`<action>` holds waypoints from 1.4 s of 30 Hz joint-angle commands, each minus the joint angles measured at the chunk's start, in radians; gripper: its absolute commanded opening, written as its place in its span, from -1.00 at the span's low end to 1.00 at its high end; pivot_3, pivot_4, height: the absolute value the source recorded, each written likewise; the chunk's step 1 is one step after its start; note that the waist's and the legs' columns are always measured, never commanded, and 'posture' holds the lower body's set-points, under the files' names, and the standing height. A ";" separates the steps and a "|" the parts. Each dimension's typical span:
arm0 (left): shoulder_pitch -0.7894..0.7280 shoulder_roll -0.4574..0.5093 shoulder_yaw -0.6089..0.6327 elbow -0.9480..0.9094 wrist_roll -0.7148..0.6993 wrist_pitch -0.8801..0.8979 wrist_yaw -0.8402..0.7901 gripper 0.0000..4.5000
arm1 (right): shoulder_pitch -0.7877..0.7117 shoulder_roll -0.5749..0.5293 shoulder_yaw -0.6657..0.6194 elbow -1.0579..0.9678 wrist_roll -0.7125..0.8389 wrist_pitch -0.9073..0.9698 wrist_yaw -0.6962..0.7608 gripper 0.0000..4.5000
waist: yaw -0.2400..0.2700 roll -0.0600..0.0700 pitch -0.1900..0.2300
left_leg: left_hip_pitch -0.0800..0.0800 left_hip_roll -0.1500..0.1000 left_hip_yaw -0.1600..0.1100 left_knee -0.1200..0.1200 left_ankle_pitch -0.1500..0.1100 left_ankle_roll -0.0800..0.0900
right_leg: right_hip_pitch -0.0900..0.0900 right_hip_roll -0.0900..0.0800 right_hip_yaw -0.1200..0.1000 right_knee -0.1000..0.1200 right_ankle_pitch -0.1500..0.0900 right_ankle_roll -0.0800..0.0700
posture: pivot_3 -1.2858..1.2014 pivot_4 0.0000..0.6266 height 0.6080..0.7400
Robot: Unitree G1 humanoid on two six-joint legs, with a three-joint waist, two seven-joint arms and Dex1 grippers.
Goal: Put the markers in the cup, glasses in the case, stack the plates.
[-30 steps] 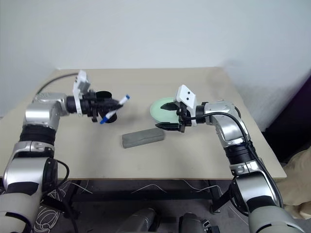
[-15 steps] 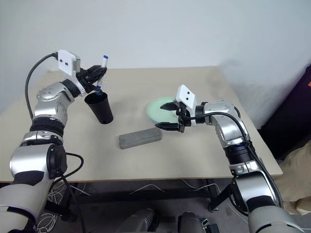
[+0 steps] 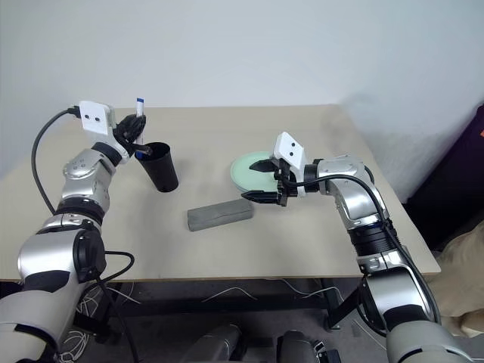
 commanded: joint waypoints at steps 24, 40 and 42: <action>0.017 -0.023 -0.004 0.009 0.052 -0.047 0.047 -0.95 | -0.044 0.002 -0.012 -0.018 0.016 -0.014 0.003 0.80 | -0.001 0.000 0.000 | 0.000 0.000 0.000 0.001 0.000 0.000 | 0.000 0.000 0.000 0.000 0.001 0.001 | 0.03 -1.00 1.00; -0.007 -0.002 0.004 -0.089 -0.030 0.110 -0.350 -0.95 | -0.043 0.006 -0.009 -0.016 0.014 -0.014 -0.001 0.80 | -0.002 0.000 0.000 | 0.000 0.000 0.000 0.001 0.000 0.000 | 0.000 0.000 0.000 0.000 0.001 0.001 | 0.03 -1.00 1.00; -0.006 0.001 0.004 -0.118 -0.035 0.126 -0.376 -0.95 | -0.044 0.009 -0.009 -0.013 0.013 -0.015 -0.001 0.80 | -0.002 0.000 0.000 | 0.000 0.000 0.000 0.001 0.000 0.000 | 0.000 0.000 0.000 0.000 0.001 0.001 | 0.03 -1.00 1.00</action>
